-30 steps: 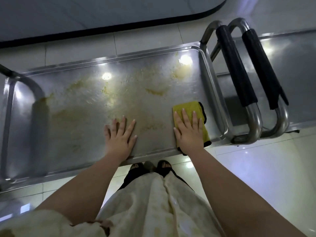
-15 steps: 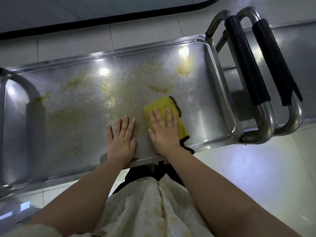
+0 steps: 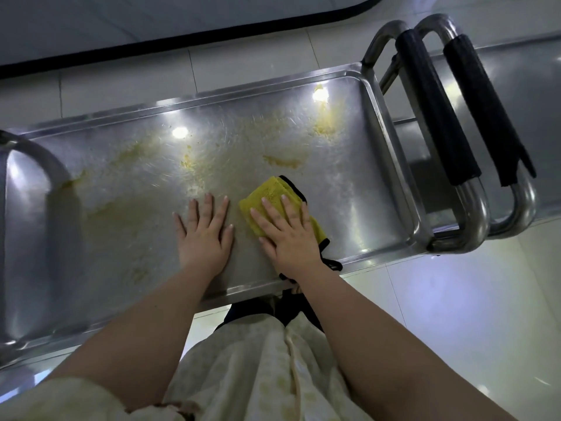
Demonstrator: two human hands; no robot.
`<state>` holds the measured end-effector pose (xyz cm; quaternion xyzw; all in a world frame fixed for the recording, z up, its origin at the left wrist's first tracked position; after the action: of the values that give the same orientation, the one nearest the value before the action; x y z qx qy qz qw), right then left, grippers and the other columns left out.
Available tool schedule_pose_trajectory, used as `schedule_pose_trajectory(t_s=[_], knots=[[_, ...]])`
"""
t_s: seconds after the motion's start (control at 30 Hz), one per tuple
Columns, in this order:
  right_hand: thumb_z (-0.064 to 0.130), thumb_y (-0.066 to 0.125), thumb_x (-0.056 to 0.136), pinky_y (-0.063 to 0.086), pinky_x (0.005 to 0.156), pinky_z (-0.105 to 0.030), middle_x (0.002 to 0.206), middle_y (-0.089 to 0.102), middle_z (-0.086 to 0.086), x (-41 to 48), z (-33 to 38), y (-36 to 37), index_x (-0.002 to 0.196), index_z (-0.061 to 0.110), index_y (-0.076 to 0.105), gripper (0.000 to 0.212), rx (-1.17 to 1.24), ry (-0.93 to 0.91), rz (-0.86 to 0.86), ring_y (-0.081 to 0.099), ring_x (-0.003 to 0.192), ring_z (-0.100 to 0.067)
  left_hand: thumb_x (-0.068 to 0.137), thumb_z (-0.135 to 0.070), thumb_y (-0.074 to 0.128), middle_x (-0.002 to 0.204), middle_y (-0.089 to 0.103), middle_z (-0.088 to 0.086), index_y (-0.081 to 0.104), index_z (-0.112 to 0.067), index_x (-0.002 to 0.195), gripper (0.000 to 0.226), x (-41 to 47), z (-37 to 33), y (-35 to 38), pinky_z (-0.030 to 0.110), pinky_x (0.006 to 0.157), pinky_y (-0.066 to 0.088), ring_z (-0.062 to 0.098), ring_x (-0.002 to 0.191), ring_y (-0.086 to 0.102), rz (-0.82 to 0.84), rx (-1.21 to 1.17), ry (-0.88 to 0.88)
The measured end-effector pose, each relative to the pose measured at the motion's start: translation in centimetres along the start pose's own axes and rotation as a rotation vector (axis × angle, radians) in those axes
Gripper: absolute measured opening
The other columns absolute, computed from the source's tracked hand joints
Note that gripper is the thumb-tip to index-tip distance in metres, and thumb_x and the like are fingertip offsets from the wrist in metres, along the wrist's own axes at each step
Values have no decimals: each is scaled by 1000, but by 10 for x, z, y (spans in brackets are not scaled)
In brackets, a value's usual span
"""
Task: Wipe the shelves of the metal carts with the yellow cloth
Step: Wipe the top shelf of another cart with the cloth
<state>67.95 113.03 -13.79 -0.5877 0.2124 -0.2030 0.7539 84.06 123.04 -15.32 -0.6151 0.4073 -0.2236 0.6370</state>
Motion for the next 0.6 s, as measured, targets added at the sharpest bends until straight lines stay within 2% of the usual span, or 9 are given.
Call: schedule_pose_trajectory(t_s=[0.1, 0.2, 0.3, 0.37, 0.47, 0.6], knots=[[57, 23, 97, -8, 116, -59, 162, 7, 14, -2, -54, -5, 152, 45, 8, 59, -53, 186, 36, -5, 149, -31, 95, -55, 13, 163, 0, -8, 2, -44, 152, 59, 1, 1, 1, 53, 116, -11, 23, 149, -6, -2, -10, -18], [62, 13, 93, -21, 111, -58, 160, 0, 19, -17, -147, -24, 149, 50, -3, 60, -93, 482, 30, -11, 144, -45, 96, -55, 12, 163, -1, -8, 0, -45, 152, 58, 2, 0, 1, 53, 116, -13, 23, 149, -7, -3, -17, -17], [63, 8, 91, -19, 110, -63, 161, -2, 18, -35, -212, -42, 148, 51, -7, 60, -84, 762, 39, -13, 143, -47, 94, -56, 10, 162, -3, -10, -2, -46, 151, 59, 3, 1, 4, 52, 115, -15, 23, 149, -8, -10, -12, -12], [60, 14, 94, -14, 112, -63, 162, 0, 16, -33, -207, -41, 150, 48, -3, 60, -55, 842, 16, -14, 143, -47, 95, -53, 9, 162, -4, -9, -4, -45, 151, 58, 2, 3, 6, 51, 115, -16, 22, 149, -8, -13, -13, -6], [52, 25, 99, -9, 113, -64, 162, -4, 16, -6, -152, -29, 153, 42, 1, 60, -13, 768, -32, -9, 143, -49, 96, -47, 11, 163, 0, -7, -6, -45, 150, 57, -1, 7, 9, 50, 114, -16, 22, 149, -6, -24, -11, -2], [50, 28, 99, -12, 111, -62, 161, 4, 15, 37, -26, -5, 153, 41, 7, 59, -7, 342, 0, -4, 144, -50, 96, -42, 13, 163, 3, -6, -8, -35, 152, 60, -5, 9, 10, 48, 115, -16, 20, 149, -5, -41, -69, -9]])
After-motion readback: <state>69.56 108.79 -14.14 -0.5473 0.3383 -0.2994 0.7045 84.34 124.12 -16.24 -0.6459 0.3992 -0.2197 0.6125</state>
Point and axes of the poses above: each hand's wrist, its own x-axis towards the middle knuckle, its own y-axis out of the palm, z = x × y, the point moved 5 cm from there along x, towards the middle knuckle
